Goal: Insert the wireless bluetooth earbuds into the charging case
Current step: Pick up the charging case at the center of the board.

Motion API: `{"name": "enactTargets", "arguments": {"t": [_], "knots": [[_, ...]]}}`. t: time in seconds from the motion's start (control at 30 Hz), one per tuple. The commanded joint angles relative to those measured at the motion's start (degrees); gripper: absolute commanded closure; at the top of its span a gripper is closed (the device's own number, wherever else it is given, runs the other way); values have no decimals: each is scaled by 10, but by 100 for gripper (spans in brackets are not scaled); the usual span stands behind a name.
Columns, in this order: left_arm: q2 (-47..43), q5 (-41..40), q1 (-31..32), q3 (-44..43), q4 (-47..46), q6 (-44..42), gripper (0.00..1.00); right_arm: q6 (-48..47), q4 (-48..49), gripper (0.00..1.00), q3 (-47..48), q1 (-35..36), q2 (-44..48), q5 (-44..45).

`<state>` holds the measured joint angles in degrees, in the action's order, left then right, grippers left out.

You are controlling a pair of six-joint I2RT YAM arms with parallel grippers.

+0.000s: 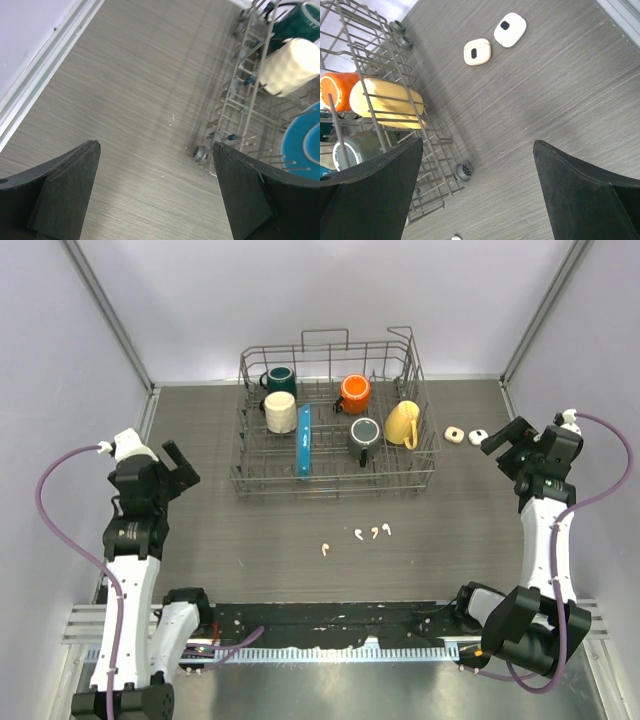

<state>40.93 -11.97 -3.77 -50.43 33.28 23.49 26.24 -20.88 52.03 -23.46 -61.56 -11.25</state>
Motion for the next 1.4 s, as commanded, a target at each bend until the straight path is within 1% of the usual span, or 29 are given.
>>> {"name": "enactTargets", "arguments": {"t": [0.0, 0.03, 0.07, 0.1, 0.13, 0.17, 0.2, 0.3, 0.4, 0.43, 0.53, 0.63, 0.7, 0.73, 0.8, 0.97, 1.1, 1.27, 1.3, 1.37], "knots": [[3, -46, 2, -10, -14, 21, 0, 3, 20, 2, -9, -4, 7, 50], [-1, -47, 2, -8, -16, 17, 0, 19, 22, 2, -13, -4, 6, 78], [-2, -39, 1, 0, -16, 18, 0, 32, 21, 2, -16, -4, 4, 136], [-7, -32, 2, 5, -15, 17, 0, 36, 20, 2, -16, -4, 0, 142], [-8, -23, 1, 9, -5, 9, 0, 18, 25, 2, -20, -4, -3, 145], [-8, -14, -1, 12, -1, 8, 0, 20, 26, 2, -22, -4, -6, 170], [-6, -13, 0, 11, 3, 11, 0, 24, 26, 2, -25, -4, -8, 177], [-1, 26, -1, 14, -3, 10, 0, 15, 43, 2, -39, -6, -18, 157], [0, 37, -1, 15, -5, 13, 0, 18, 72, 2, -49, -6, -37, 138], [0, 38, -1, 16, -7, 15, 0, 22, 107, 2, -58, -6, -47, 136], [0, 45, -1, 16, -3, 6, 0, 31, 162, 3, -59, -7, -65, 153], [5, 28, 0, 11, 4, -22, 0, 24, 168, 6, -18, -7, -112, 150], [12, 23, 0, 13, 2, -29, 0, 23, 166, 11, 9, -7, -161, 148], [15, 24, -1, 12, 6, -28, 0, 24, 145, 13, 42, -8, -179, 147], [16, 34, -1, 9, 7, -29, 0, 28, 125, 17, 71, -8, -230, 144], [11, 4, 0, 16, 12, -44, 0, 53, 117, 18, 121, -8, -305, 150], [7, 2, -1, 16, 12, -44, 0, 55, 91, 21, 169, -7, -362, 154], [11, 3, -1, 17, 10, -45, 0, 0, 99, 23, 200, -7, -403, 151], [12, 4, 0, 17, 10, -46, 0, -34, 102, 24, 206, -7, -411, 146], [9, 5, -1, 17, 9, -46, 0, -64, 131, 23, 211, -7, -435, 100]]}}
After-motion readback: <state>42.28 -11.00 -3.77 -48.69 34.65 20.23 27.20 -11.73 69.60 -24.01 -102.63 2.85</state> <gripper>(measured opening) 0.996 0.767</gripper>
